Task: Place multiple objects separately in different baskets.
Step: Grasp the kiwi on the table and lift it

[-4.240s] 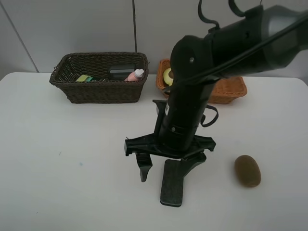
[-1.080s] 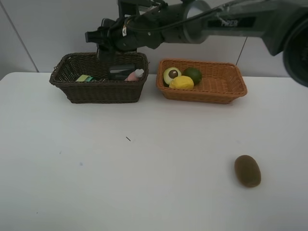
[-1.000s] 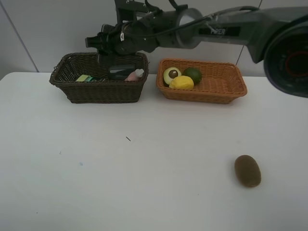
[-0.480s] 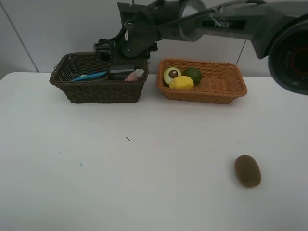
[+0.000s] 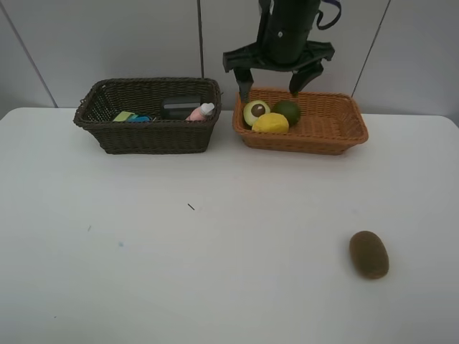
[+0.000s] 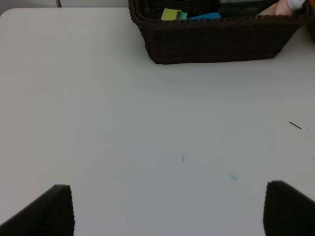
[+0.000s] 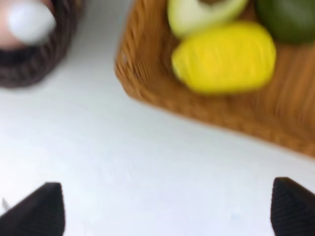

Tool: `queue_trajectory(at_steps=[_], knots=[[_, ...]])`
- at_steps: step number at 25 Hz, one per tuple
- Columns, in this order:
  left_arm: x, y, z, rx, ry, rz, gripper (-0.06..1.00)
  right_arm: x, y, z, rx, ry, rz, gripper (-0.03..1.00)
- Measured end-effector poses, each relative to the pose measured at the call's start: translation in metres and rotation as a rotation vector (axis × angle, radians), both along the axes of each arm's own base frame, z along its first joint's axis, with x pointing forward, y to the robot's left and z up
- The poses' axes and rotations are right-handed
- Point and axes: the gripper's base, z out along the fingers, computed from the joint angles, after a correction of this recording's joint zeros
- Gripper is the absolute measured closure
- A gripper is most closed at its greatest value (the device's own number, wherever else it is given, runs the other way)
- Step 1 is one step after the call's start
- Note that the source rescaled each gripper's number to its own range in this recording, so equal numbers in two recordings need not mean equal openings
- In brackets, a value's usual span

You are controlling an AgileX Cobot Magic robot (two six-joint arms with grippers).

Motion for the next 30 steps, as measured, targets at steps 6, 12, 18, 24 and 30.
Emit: queue_trajectory(at_steps=[6, 12, 18, 24, 30], knots=[[0.0, 0.0, 0.0, 0.0, 0.0, 0.0, -0.04, -0.033, -0.042, -0.005, -0.057, 0.091, -0.021, -0.03], [0.0, 0.0, 0.0, 0.0, 0.0, 0.0, -0.04, -0.099, -0.084, -0.017, -0.149, 0.185, -0.058, -0.03], [0.0, 0.0, 0.0, 0.0, 0.0, 0.0, -0.04, -0.162, -0.114, -0.052, -0.081, 0.216, -0.107, -0.03], [0.0, 0.0, 0.0, 0.0, 0.0, 0.0, -0.04, -0.186, -0.125, -0.093, -0.056, 0.235, -0.108, -0.03], [0.0, 0.0, 0.0, 0.0, 0.0, 0.0, -0.04, -0.183, -0.123, -0.113, -0.043, 0.218, -0.09, -0.03]])
